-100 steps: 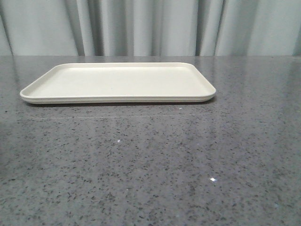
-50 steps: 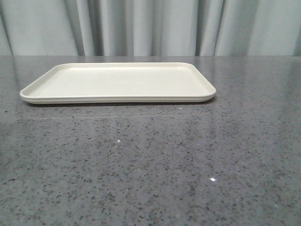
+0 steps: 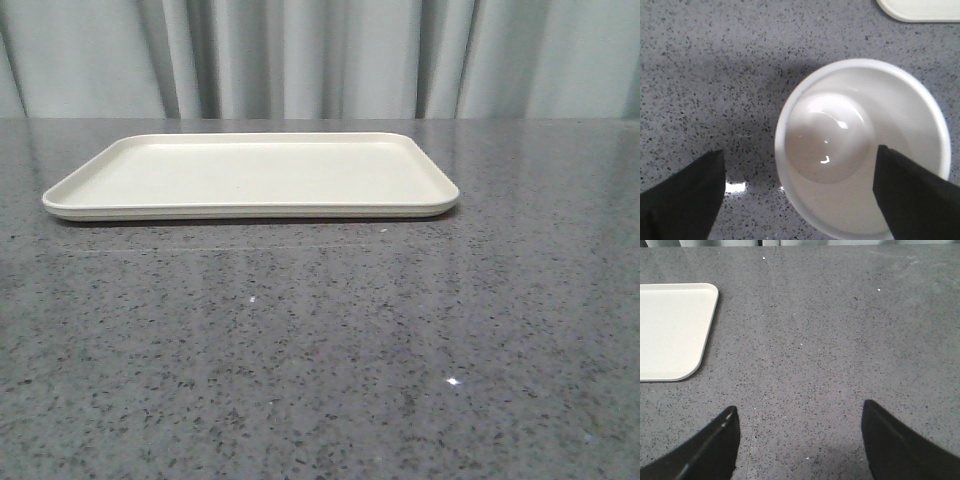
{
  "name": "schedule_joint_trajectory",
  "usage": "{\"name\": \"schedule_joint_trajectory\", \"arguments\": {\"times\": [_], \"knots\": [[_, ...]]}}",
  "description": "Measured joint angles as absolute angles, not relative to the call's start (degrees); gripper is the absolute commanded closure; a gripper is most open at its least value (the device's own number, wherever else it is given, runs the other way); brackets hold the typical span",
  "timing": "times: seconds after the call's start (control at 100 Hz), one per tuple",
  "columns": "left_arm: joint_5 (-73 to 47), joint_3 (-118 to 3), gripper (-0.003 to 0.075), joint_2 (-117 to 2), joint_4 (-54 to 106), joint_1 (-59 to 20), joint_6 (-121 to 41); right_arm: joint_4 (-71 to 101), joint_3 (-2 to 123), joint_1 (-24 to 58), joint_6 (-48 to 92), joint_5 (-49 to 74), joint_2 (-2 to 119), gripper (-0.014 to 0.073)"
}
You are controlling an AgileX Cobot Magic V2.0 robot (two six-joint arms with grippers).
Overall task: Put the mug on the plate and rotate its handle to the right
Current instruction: 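Carry the white mug with the left gripper onto the cream tray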
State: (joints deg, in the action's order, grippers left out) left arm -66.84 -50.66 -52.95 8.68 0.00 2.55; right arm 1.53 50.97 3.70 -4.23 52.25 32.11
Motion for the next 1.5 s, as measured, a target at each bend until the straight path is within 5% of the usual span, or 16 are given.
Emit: {"name": "schedule_joint_trajectory", "arguments": {"times": [0.26, 0.69, 1.5], "knots": [[-65.58, -49.88, 0.0176, -55.21, 8.64, 0.0, 2.55, 1.53, 50.97, 3.7, -4.23, 52.25, 32.11, 0.0072], [-65.18, -49.88, 0.0743, -55.21, 8.55, 0.0, 2.55, 1.53, 50.97, 3.7, -4.23, 52.25, 32.11, 0.0072], [-66.53, -62.66, 0.0741, -59.11, 15.19, -0.31, 2.55, 1.53, 50.97, 3.7, -4.23, 52.06, 32.11, 0.0072]]}}
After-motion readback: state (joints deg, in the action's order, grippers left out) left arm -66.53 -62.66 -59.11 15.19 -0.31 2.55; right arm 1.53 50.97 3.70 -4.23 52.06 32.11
